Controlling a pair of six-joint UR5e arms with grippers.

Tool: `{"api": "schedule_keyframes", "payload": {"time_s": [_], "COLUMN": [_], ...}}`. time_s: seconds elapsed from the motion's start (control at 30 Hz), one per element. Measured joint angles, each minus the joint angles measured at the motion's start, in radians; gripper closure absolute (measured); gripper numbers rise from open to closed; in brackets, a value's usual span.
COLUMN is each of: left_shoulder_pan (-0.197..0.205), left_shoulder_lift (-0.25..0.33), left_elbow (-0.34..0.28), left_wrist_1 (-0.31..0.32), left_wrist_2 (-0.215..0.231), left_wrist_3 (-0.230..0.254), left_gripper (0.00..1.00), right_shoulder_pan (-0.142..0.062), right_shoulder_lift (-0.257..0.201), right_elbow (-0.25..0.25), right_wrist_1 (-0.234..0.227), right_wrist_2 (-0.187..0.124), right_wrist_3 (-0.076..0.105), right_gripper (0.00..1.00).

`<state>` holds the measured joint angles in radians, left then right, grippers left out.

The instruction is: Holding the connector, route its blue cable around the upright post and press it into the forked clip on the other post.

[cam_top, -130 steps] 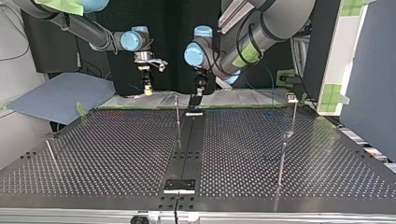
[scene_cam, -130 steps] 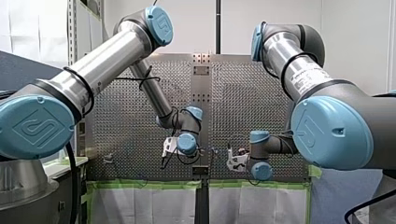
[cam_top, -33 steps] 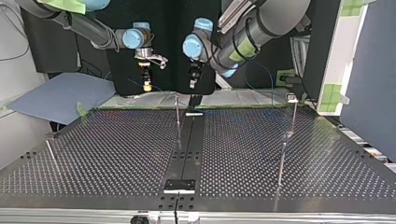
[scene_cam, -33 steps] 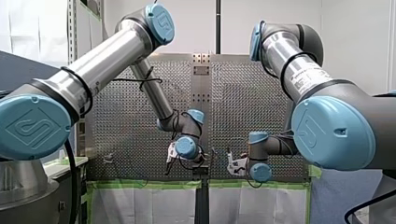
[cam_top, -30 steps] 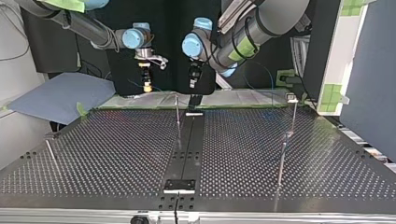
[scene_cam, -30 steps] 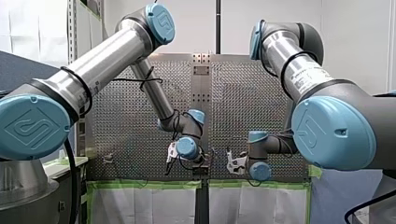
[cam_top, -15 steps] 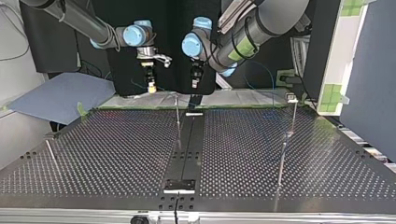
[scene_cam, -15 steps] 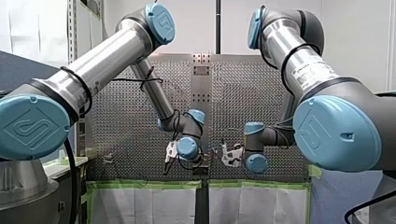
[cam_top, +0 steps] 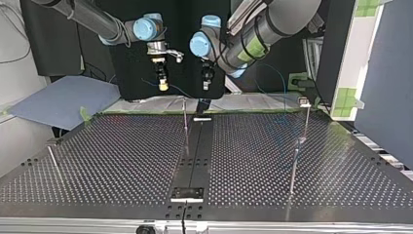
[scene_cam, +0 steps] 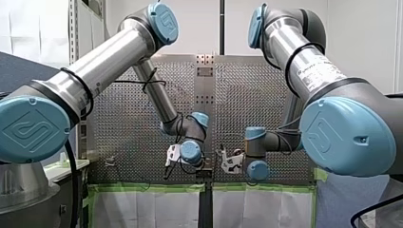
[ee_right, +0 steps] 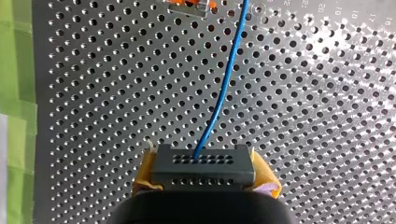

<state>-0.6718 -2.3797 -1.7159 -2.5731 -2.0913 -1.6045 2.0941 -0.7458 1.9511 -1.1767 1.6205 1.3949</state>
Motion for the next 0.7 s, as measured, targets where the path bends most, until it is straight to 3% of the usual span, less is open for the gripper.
{"api": "schedule_keyframes", "payload": {"time_s": [0.2, 0.43, 0.7], "left_shoulder_pan": [0.007, 0.004, 0.008], "left_shoulder_lift": [0.005, 0.059, 0.082], "left_elbow": [-0.039, -0.073, -0.078], "left_wrist_1": [0.037, 0.082, 0.103], "left_wrist_2": [-0.015, -0.024, 0.002], "left_wrist_3": [0.000, -0.001, 0.014], "left_gripper": [0.02, 0.02, 0.02], "right_shoulder_pan": [0.003, 0.005, 0.006], "right_shoulder_lift": [0.000, 0.002, 0.002], "right_elbow": [0.026, 0.035, 0.045], "right_wrist_1": [-0.023, -0.023, -0.026], "right_wrist_2": [-0.001, 0.000, 0.002], "right_wrist_3": [0.018, 0.011, 0.008], "right_gripper": [1.00, 1.00, 1.00]}}
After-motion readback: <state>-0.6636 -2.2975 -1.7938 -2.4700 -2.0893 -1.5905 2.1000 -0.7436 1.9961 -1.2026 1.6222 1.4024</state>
